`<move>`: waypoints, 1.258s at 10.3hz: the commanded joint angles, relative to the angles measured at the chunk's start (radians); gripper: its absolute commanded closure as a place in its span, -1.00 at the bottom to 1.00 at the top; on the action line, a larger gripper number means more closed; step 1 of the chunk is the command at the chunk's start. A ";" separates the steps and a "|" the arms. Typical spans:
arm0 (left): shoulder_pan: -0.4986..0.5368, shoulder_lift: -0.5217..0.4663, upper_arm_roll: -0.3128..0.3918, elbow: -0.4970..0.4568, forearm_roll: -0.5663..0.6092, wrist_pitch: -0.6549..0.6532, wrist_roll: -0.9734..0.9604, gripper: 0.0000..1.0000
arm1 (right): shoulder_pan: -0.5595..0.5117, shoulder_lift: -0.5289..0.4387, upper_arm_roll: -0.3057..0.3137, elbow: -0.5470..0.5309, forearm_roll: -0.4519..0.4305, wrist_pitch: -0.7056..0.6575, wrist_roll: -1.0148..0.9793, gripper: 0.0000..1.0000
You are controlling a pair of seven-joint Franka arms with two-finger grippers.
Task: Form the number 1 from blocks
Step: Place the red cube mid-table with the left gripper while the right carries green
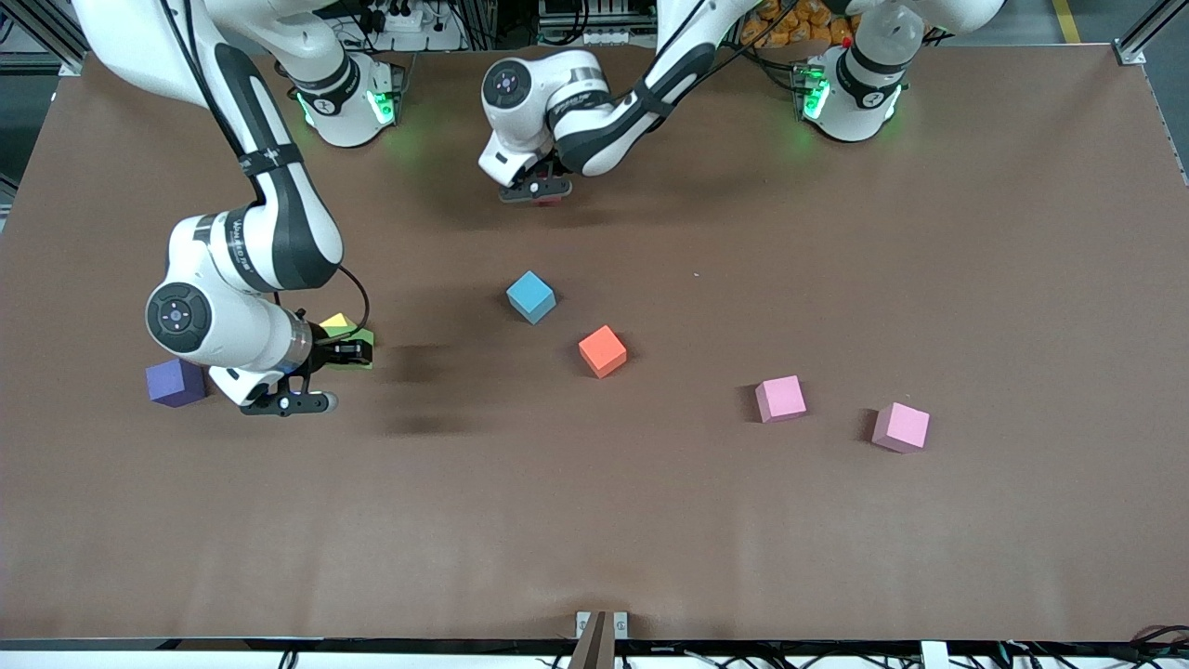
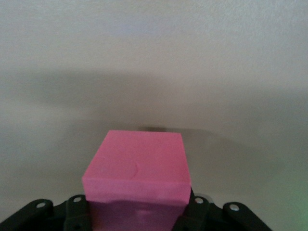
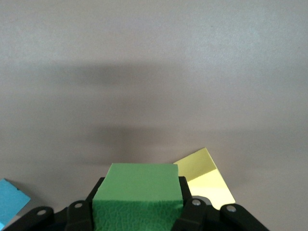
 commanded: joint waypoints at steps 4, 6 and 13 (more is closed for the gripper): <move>-0.041 0.056 0.004 0.069 0.019 -0.012 0.049 1.00 | -0.015 -0.179 0.008 -0.074 0.015 -0.160 0.050 -0.23; -0.059 0.057 0.004 0.067 0.022 -0.012 0.091 1.00 | -0.015 -0.202 0.008 -0.073 0.015 -0.200 0.076 -0.23; -0.098 0.064 0.014 0.056 0.023 -0.019 0.125 -1.00 | -0.037 -0.193 0.010 -0.068 0.021 -0.191 0.078 -0.23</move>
